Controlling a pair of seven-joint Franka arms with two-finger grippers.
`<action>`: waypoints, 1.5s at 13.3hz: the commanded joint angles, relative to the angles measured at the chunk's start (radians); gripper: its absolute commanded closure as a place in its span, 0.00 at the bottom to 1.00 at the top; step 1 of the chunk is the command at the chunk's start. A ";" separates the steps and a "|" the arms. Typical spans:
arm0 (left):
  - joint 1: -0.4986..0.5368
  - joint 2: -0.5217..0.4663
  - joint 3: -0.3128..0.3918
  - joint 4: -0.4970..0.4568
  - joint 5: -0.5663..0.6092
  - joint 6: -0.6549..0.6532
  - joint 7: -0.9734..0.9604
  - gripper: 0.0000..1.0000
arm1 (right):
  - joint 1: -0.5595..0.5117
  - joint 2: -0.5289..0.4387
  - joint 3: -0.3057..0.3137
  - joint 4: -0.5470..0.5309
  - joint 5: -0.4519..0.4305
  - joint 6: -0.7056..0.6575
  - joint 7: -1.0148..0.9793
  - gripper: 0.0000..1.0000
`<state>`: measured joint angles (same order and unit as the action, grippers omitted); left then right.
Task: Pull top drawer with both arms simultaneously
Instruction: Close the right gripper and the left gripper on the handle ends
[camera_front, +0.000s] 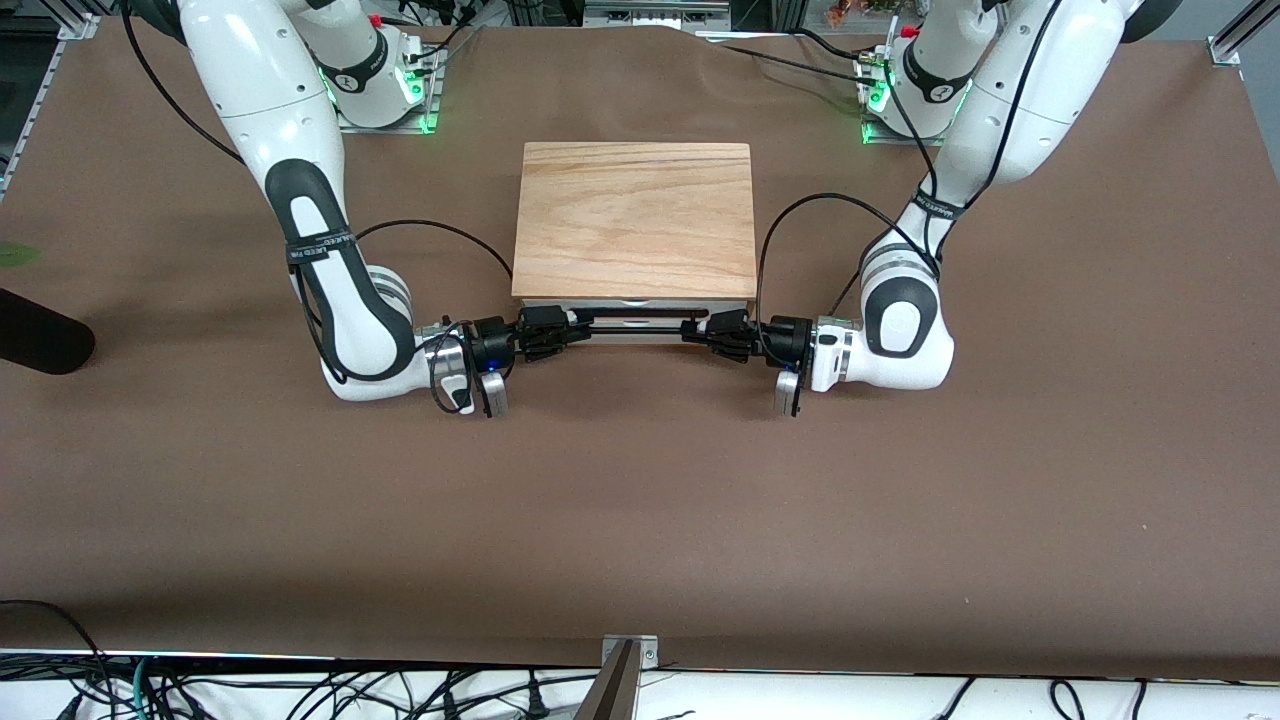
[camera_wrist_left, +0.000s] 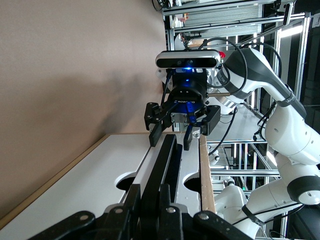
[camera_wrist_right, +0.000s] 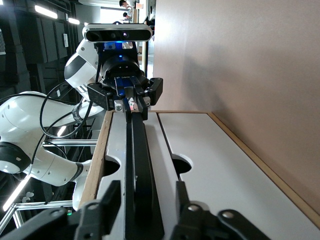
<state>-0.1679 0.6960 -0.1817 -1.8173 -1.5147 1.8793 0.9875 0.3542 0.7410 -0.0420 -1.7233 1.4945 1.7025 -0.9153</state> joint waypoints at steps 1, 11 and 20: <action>0.001 -0.035 -0.002 -0.046 -0.035 0.018 0.048 0.92 | 0.005 0.000 -0.004 -0.006 0.020 -0.012 -0.019 0.54; 0.008 -0.006 0.001 0.010 -0.032 0.020 0.034 0.94 | 0.000 0.001 -0.006 0.005 0.021 -0.011 -0.017 1.00; 0.013 0.163 0.027 0.301 -0.001 0.052 -0.058 0.95 | -0.021 0.135 -0.009 0.252 0.035 0.003 0.033 1.00</action>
<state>-0.1647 0.7819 -0.1748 -1.6508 -1.5147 1.9019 0.9738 0.3396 0.8073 -0.0556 -1.5805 1.5160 1.7214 -0.8880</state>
